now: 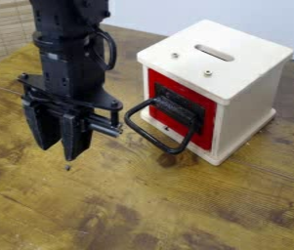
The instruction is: Close the drawer
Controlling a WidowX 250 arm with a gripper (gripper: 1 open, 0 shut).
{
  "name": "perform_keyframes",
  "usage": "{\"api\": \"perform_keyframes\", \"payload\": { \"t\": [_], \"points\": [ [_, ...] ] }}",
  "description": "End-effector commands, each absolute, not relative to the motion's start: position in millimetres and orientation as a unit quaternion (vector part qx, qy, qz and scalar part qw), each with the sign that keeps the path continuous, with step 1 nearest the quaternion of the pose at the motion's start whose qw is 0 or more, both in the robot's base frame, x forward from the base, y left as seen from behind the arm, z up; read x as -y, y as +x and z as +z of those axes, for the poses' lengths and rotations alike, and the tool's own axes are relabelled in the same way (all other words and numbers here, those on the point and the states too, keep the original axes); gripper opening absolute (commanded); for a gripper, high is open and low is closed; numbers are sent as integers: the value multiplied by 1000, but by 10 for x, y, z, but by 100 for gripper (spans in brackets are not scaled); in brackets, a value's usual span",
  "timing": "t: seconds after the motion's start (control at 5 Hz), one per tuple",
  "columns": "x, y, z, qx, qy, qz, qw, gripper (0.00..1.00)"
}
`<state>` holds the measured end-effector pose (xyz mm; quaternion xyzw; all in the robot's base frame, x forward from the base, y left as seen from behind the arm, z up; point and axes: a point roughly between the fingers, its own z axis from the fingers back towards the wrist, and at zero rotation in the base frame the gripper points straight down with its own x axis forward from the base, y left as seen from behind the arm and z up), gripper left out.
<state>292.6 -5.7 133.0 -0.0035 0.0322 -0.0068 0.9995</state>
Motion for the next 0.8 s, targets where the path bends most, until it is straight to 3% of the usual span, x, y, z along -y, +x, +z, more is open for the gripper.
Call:
{"api": "perform_keyframes", "payload": {
  "t": [0.0,0.6],
  "points": [
    [46,2956,1310,-29,-7,-6,1000,0],
    [8,3022,1290,-13,-22,8,1000,0]
  ]
}}
